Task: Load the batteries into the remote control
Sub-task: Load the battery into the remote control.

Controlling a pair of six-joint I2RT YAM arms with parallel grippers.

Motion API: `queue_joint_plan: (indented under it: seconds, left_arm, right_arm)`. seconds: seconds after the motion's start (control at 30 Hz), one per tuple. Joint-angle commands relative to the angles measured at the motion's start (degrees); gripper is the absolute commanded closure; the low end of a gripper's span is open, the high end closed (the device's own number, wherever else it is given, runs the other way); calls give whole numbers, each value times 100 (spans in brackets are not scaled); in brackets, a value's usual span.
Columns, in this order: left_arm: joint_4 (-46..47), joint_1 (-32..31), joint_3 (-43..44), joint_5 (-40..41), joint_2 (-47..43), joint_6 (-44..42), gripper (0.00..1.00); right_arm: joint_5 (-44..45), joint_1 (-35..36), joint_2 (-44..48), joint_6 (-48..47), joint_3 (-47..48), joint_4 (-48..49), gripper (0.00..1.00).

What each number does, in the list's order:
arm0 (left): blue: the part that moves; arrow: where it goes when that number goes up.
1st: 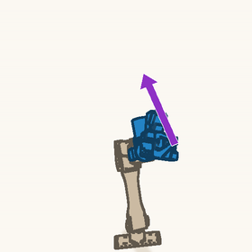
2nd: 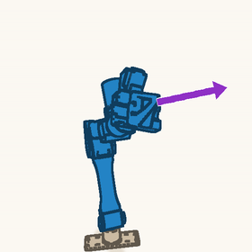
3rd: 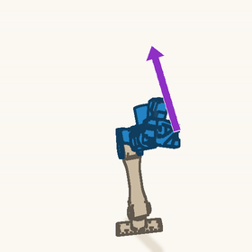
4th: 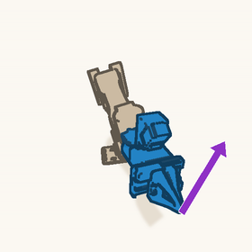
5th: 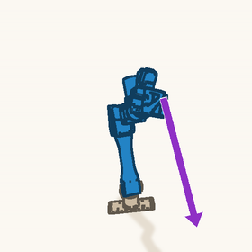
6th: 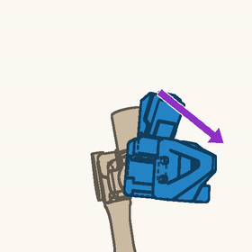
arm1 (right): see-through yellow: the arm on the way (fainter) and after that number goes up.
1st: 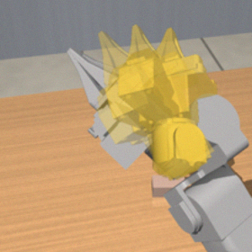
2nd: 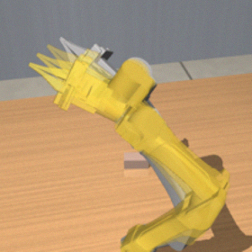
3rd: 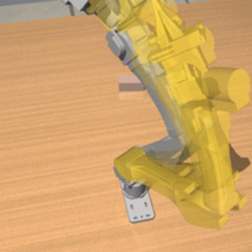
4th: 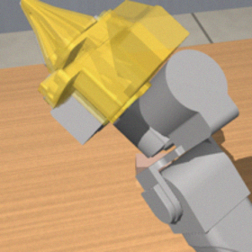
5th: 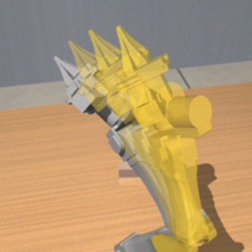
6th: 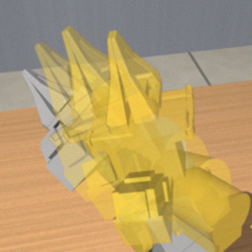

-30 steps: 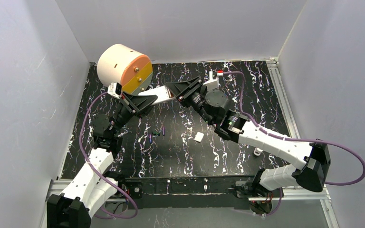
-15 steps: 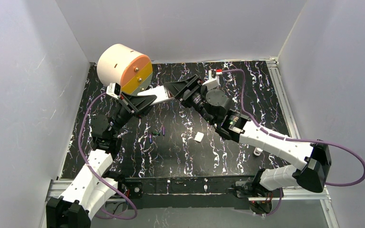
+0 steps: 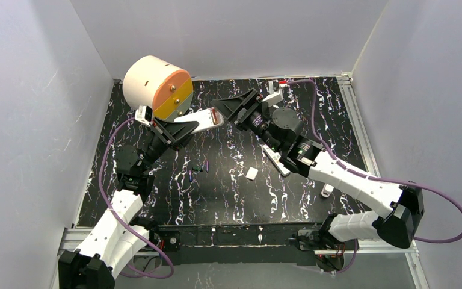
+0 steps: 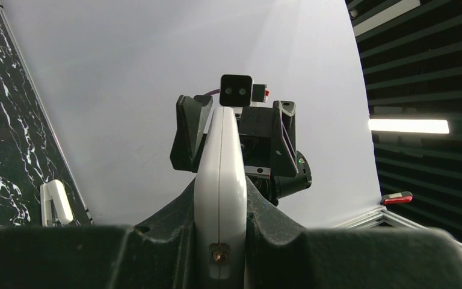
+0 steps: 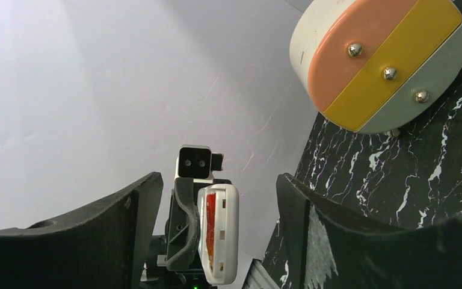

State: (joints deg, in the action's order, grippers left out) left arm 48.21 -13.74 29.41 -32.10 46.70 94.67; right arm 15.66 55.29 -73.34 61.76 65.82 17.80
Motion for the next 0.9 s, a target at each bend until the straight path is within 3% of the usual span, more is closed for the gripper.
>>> queue_joint_plan:
  seconds: [0.0,0.43,0.7,0.8,0.87]
  left_arm:
    - [128,-4,-12,-18,-122,-70,100]
    - [117,-6,118,-155,-73,-124,100]
    - [119,-5,94,-169,-108,-165,100]
    - [119,-2,70,-149,-108,-184,100]
    - [119,-6,58,-148,-108,-231,100]
  right_arm:
    - [-504,-201,215,-261,40,30,25]
    - [-1707,-354,-86,-621,262,-99,37]
    - [-1644,-371,-9,-569,87,-57,72]
    - [-1684,-380,-16,-544,56,-32,73]
    - [-1714,-387,-13,-514,37,15,68]
